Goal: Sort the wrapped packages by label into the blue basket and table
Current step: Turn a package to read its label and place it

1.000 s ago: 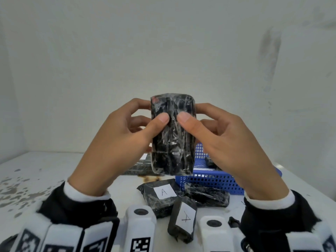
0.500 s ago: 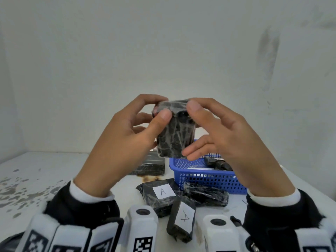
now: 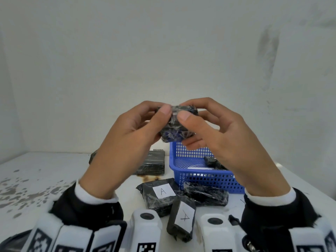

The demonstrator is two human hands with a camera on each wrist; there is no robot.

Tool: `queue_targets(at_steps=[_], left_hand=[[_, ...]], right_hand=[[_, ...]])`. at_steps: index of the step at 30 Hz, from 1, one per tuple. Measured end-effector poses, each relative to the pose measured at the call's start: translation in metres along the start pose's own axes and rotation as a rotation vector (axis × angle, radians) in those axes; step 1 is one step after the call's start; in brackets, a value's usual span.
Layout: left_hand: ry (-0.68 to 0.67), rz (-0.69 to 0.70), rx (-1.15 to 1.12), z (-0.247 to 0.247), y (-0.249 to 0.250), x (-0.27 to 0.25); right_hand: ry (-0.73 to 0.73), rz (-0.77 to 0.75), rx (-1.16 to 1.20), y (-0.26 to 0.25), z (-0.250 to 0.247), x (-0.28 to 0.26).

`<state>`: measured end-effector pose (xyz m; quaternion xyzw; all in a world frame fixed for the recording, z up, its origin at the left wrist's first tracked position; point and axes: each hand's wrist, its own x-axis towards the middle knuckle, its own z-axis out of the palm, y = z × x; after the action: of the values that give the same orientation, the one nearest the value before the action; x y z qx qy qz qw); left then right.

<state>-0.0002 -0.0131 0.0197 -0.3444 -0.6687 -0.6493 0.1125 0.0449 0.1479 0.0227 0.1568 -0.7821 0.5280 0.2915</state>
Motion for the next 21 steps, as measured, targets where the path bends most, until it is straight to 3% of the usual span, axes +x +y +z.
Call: queue_targets(at_steps=[11,17,21], left_hand=[[-0.033,-0.114,-0.073,-0.0064,0.0027,0.0005],[0.039,-0.097,-0.079,-0.0049,0.0043,0.0005],[0.048,-0.059,-0.075,-0.0039,0.0017,0.0010]], right_hand=[[-0.023,-0.041,0.055,0.0027,-0.0007,0.0002],[-0.026,-0.172,0.064,0.0041,0.0019,0.0002],[0.012,-0.174,0.098,0.0052,0.0029,0.0002]])
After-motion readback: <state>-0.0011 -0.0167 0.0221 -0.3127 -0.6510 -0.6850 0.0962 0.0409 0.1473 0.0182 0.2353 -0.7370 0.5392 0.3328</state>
